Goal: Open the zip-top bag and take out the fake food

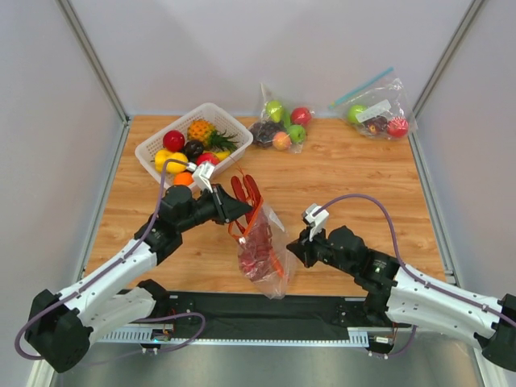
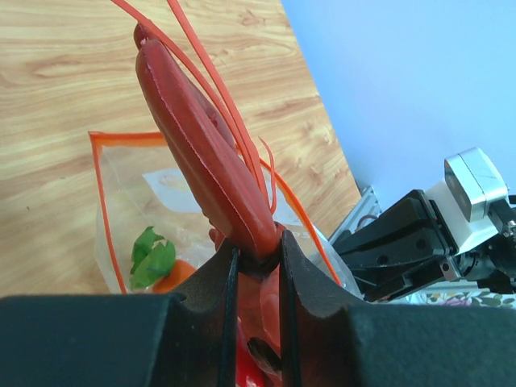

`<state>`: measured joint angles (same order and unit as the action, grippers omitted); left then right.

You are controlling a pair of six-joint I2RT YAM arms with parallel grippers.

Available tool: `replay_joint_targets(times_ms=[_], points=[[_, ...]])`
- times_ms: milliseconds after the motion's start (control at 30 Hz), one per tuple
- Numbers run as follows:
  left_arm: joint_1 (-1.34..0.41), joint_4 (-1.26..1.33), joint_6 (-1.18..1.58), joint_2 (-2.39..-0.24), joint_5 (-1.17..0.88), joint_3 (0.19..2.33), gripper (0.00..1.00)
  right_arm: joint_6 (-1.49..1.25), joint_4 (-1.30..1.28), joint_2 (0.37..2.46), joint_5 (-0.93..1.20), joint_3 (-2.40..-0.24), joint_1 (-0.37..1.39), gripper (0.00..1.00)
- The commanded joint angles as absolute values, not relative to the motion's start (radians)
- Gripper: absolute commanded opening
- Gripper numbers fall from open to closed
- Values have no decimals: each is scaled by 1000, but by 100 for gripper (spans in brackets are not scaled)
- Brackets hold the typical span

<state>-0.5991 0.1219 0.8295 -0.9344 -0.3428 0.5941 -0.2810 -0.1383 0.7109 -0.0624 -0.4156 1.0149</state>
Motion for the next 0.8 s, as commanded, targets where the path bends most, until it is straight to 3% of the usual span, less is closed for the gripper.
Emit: replay_joint_targets(times_ms=[0, 500, 767], points=[[-580, 115, 805, -896, -377, 615, 0, -236, -167, 703, -126, -462, 1003, 1], [-549, 5, 715, -821, -224, 661, 0, -253, -232, 693, -199, -477, 1002, 0], [-546, 196, 831, -787, -255, 591, 0, -264, -229, 744, -193, -477, 1002, 0]])
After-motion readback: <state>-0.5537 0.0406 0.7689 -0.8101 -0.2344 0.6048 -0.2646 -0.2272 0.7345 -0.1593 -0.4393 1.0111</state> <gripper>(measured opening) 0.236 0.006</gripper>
